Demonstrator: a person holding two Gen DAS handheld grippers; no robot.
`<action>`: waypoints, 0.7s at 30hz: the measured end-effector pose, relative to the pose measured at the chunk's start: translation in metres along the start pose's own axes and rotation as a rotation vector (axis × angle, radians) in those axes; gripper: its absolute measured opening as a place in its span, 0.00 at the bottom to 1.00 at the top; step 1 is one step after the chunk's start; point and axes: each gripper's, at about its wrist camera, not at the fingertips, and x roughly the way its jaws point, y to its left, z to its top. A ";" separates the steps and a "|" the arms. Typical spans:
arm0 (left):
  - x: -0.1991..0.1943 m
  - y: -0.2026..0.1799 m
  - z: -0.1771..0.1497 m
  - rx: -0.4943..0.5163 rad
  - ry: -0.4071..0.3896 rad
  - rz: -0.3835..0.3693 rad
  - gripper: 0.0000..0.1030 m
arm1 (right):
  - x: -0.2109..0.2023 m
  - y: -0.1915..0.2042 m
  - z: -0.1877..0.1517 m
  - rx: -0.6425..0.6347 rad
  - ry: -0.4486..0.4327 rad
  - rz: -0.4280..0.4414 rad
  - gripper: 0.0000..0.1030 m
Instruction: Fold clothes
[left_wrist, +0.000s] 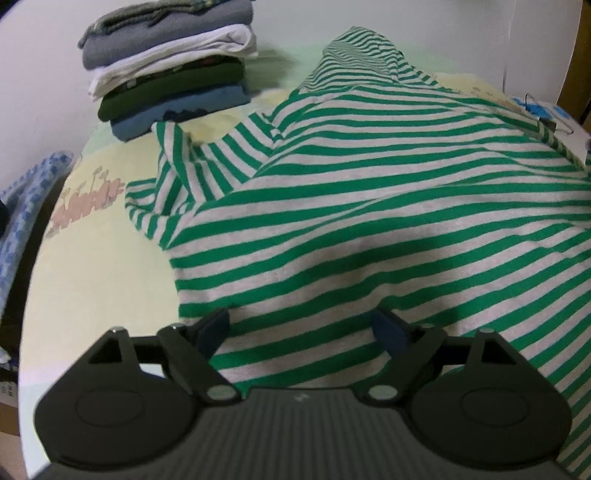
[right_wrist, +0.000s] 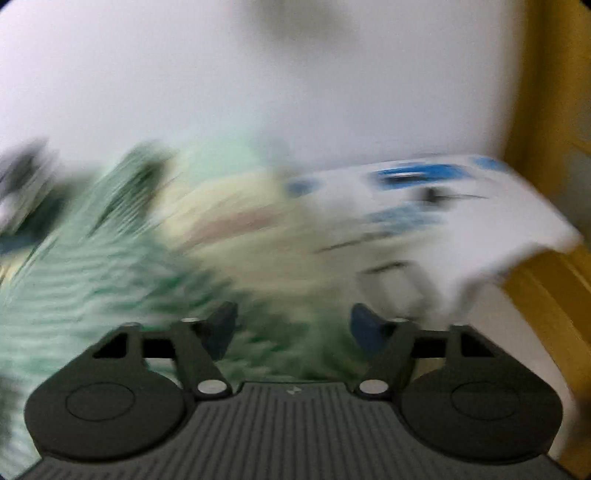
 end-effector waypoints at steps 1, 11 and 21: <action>-0.001 -0.004 0.000 0.008 -0.001 0.019 0.84 | 0.011 0.010 0.002 -0.071 0.012 0.008 0.70; -0.002 -0.010 -0.002 -0.097 0.020 0.090 0.90 | 0.067 0.002 0.009 -0.113 0.040 0.119 0.12; 0.001 -0.008 0.001 -0.118 0.023 0.114 0.94 | 0.093 0.006 0.086 -0.186 -0.106 -0.065 0.10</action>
